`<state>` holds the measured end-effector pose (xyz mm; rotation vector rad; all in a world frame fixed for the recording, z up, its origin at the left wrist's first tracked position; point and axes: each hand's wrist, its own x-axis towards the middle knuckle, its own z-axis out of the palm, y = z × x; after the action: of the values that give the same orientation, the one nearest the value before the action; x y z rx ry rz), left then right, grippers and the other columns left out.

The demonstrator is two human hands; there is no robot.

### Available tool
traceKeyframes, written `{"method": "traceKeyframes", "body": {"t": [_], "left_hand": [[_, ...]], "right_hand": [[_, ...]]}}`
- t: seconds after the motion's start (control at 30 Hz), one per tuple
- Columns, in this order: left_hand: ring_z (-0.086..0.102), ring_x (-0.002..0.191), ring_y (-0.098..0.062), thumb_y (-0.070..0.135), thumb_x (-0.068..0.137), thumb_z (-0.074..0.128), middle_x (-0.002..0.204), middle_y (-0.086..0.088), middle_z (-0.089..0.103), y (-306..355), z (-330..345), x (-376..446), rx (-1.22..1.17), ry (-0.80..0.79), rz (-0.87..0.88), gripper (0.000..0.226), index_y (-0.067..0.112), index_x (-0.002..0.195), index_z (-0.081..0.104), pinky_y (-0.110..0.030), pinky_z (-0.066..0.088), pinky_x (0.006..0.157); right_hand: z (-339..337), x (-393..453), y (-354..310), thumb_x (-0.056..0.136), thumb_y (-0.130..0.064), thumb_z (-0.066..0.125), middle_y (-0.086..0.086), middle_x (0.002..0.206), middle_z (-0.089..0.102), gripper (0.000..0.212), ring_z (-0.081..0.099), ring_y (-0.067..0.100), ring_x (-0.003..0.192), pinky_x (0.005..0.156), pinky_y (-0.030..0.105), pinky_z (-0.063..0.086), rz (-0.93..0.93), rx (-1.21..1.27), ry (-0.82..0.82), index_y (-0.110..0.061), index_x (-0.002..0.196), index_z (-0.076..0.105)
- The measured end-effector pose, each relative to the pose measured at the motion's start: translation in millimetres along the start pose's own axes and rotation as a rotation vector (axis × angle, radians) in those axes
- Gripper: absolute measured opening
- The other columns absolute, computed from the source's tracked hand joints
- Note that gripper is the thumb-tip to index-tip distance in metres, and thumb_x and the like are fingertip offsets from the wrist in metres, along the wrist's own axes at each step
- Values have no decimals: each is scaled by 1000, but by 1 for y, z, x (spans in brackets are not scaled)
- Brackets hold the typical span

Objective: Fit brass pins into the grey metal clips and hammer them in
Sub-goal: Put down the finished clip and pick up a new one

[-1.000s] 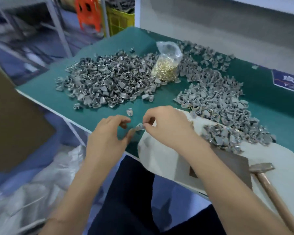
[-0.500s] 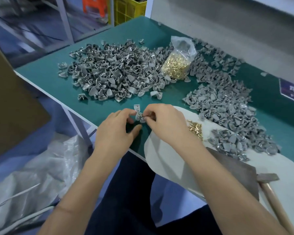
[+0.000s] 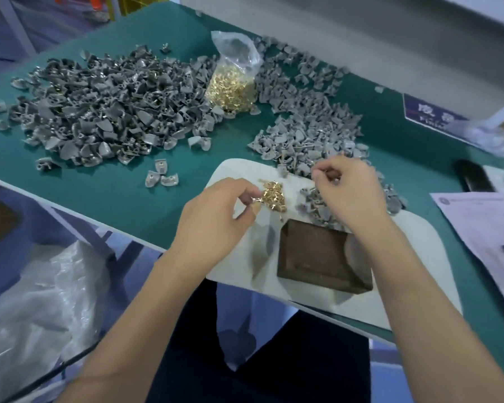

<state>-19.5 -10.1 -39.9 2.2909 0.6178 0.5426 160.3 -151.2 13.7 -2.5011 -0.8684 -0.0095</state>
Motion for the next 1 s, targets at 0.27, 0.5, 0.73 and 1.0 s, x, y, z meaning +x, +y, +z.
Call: {"method": "traceKeyframes", "body": {"t": [0.27, 0.5, 0.73, 1.0], "left_hand": [[51, 79, -1, 27, 89, 74, 89, 13, 54, 23, 26, 26, -29, -150, 143, 20, 31, 107, 66, -32, 45, 73], [58, 89, -13, 9, 87, 73, 96, 8, 63, 27, 26, 44, 143, -406, 291, 26, 26, 108, 76, -36, 50, 81], [59, 78, -11, 16, 85, 78, 82, 5, 67, 26, 29, 45, 102, -304, 237, 4, 18, 85, 75, -26, 46, 73], [45, 93, -18, 20, 99, 55, 91, 7, 49, 47, 35, 46, 273, -257, 304, 9, 23, 91, 53, -36, 38, 78]], "right_hand": [[-12, -46, 59, 93, -28, 64, -18, 88, 73, 15, 67, 7, 87, 79, 36, 57, 135, 109, 124, -39, 84, 69], [-14, -79, 68, 95, -26, 65, -21, 86, 72, 14, 66, 3, 79, 74, 33, 56, 137, 283, 267, -38, 91, 72], [-26, -114, 83, 96, -25, 63, -17, 81, 69, 12, 63, 11, 65, 64, 24, 47, 202, 455, 448, -33, 94, 72], [-35, -137, 107, 95, -29, 64, -20, 80, 68, 11, 57, 9, 62, 59, 24, 43, 383, 424, 483, -35, 89, 72]]}}
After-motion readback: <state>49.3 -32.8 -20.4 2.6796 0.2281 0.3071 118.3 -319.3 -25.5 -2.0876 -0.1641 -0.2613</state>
